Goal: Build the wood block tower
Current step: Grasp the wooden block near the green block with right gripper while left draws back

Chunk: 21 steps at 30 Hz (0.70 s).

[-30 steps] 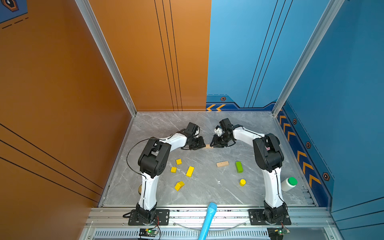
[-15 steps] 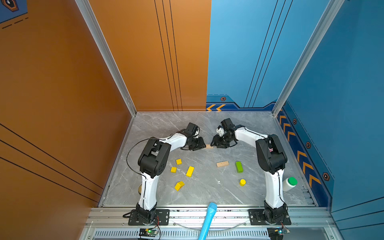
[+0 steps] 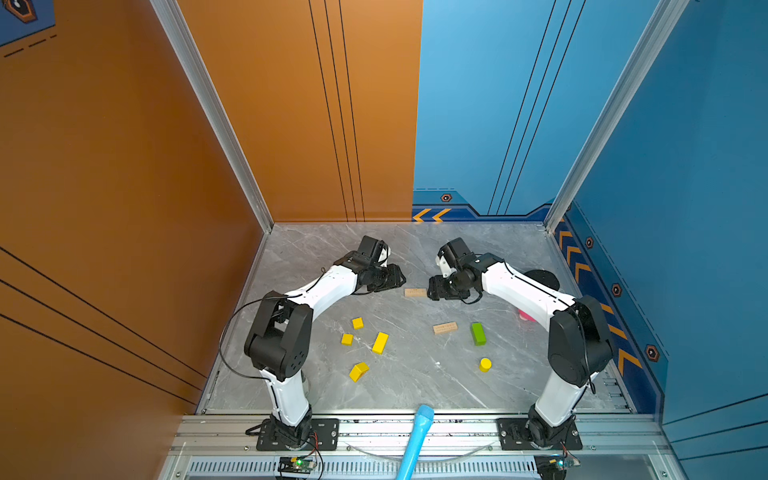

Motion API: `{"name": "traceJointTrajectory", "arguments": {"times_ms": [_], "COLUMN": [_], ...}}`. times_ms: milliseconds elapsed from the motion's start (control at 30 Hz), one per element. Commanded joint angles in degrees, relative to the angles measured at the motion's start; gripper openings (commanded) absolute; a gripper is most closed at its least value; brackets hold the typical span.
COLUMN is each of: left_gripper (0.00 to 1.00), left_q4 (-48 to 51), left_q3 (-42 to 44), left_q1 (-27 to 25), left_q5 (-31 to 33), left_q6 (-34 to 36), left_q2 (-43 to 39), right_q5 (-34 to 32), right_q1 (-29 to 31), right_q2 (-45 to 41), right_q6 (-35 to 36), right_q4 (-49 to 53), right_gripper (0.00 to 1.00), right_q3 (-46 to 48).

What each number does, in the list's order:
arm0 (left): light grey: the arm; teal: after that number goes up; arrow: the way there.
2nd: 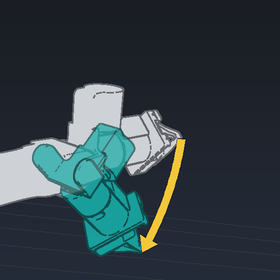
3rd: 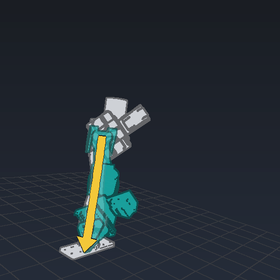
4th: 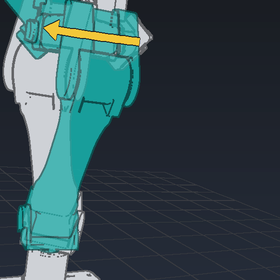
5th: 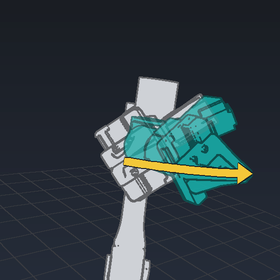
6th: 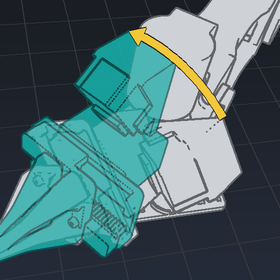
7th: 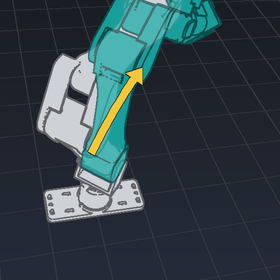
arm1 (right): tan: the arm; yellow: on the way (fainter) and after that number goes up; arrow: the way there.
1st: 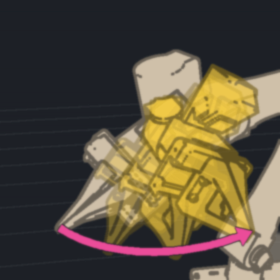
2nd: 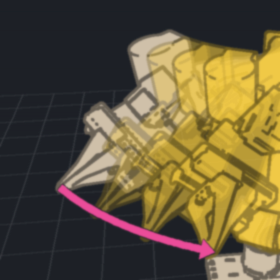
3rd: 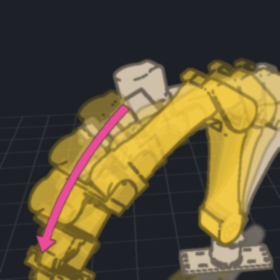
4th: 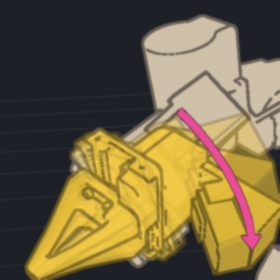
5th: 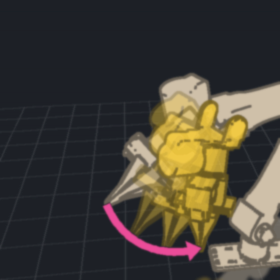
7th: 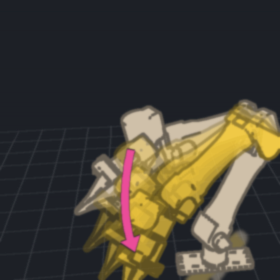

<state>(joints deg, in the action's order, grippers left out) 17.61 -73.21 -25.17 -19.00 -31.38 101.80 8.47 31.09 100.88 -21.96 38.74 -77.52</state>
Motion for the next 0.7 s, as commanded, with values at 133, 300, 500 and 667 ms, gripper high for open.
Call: {"name": "traceJointTrajectory", "arguments": {"times_ms": [133,300,500,667], "left_gripper": [0.56,0.57,0.58,0.58], "left_q4": [1.6,1.6,1.6,1.8], "left_q3": [8.0,11.0,12.5,12.7], "left_q1": [-0.6,-1.6,-2.4,-2.8], "left_q5": [4.6,5.7,6.0,6.2], "left_q6": [1.9,1.6,1.6,1.5], "left_q2": [-10.3,-15.0,-17.6,-18.0], "right_q5": [-11.3,-12.7,-11.2,-10.9], "right_q1": [4.8,5.9,6.9,7.5], "right_q2": [-3.7,-5.1,-3.4,-1.9], "right_q6": [-2.0,-4.2,-5.7,-6.4], "right_q4": [3.9,0.8,-2.9,-4.2], "right_gripper": [0.75,0.83,0.85,0.86], "right_q3": [8.5,12.5,14.4,14.4]}}
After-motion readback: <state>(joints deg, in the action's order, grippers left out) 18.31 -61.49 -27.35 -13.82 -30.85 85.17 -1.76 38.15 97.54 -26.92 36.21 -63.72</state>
